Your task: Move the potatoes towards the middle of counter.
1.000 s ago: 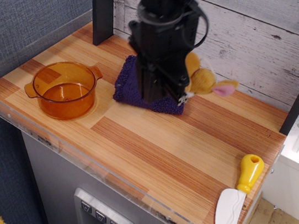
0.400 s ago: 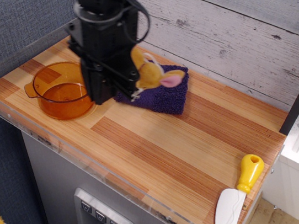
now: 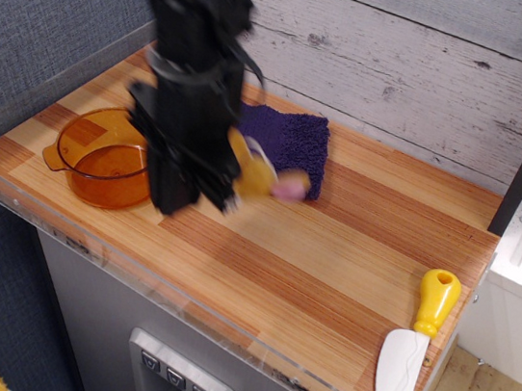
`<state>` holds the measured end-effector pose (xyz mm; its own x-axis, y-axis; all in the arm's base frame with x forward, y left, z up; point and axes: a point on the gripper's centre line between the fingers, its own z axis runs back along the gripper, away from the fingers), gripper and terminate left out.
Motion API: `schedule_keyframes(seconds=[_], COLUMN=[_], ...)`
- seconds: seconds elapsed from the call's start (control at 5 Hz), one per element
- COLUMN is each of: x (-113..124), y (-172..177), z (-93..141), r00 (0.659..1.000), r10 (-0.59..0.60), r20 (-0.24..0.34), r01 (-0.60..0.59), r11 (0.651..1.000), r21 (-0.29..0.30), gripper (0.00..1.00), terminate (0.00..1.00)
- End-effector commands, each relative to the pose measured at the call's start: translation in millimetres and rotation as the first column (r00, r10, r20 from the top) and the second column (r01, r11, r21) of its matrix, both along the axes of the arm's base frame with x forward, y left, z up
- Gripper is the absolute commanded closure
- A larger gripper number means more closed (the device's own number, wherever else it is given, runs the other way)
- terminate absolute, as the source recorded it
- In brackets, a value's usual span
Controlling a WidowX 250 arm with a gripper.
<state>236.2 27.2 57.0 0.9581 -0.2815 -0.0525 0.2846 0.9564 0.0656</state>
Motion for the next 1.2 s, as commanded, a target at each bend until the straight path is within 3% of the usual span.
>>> schedule_keyframes(seconds=[0.0,0.2,0.4,1.0], x=[21.6,17.7,14.1,6.5], y=[-29.0,-27.1,-20.0,-12.1], z=[-18.2,-11.2,-9.5,-9.2], r00=[0.998,0.999,0.999,0.998], r10=[-0.043,-0.013,0.013,0.027], r20=[-0.044,-0.047,-0.046,-0.051], r01=[0.043,0.014,-0.012,-0.025], r11=[0.999,1.0,1.0,0.999], r21=[0.004,0.018,0.026,0.032], gripper=[1.0,1.0,0.0,0.0], terminate=[0.0,0.0,0.0,0.0])
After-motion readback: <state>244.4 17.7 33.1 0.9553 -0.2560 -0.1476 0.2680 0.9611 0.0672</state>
